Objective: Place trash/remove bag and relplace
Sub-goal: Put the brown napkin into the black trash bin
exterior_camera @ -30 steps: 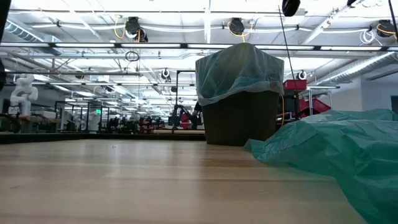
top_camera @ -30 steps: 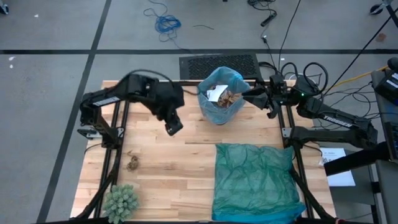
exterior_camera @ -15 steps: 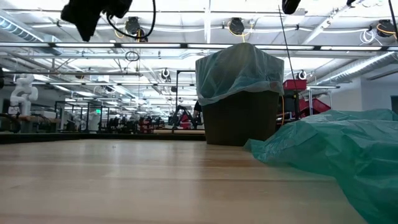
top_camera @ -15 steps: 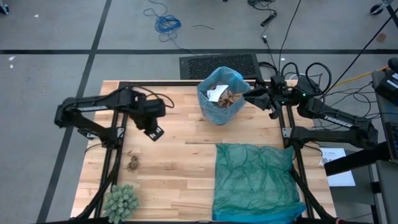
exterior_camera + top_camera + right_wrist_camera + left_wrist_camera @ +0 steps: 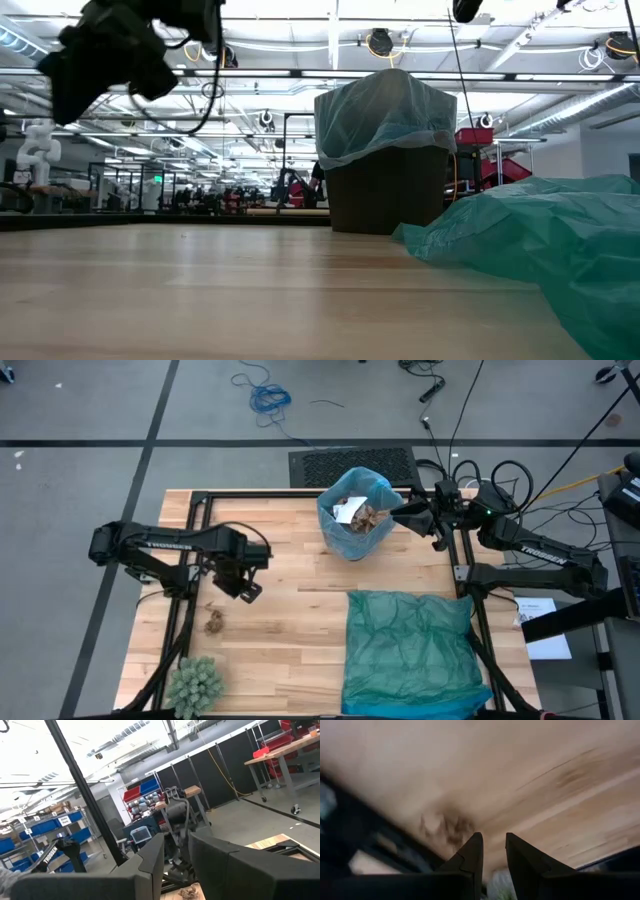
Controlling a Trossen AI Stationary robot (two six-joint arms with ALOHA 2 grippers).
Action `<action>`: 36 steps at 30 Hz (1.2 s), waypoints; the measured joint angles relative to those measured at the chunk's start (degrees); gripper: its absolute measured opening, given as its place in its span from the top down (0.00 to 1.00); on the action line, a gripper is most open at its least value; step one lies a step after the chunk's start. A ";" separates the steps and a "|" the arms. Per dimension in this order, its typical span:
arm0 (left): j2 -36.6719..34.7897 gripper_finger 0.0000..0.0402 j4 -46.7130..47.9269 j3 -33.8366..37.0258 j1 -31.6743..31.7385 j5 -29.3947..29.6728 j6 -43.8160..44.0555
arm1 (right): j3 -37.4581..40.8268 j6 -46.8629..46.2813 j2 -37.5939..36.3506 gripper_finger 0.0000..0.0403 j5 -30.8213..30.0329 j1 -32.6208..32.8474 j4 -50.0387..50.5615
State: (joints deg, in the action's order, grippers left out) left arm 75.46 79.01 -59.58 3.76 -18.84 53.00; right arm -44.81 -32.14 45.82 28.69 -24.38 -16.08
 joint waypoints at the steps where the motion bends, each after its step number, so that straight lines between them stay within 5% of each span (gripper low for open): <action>1: 0.00 0.80 -0.15 1.00 -0.46 -0.51 2.19 | -0.01 0.00 0.00 0.79 0.00 0.00 -0.01; 9: 0.00 0.78 -0.86 5.56 -4.35 -1.00 15.49 | 0.00 -0.17 0.00 0.79 -0.04 0.00 0.02; 17: 0.02 0.62 -1.42 11.23 -9.43 -5.17 20.33 | -0.01 -0.15 0.00 0.79 -0.07 0.00 0.07; 32: 0.20 0.53 -16.44 23.99 -15.02 -9.29 29.69 | -0.01 0.01 0.00 0.79 -0.11 -0.01 0.03; 36: 0.20 0.53 -29.90 28.57 -15.59 -11.44 32.21 | 0.00 0.02 0.00 0.79 -0.13 0.00 0.05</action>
State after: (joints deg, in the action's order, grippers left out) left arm 75.66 49.10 -31.01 -11.83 -30.28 85.21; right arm -44.81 -32.12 45.82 28.56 -24.38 -16.03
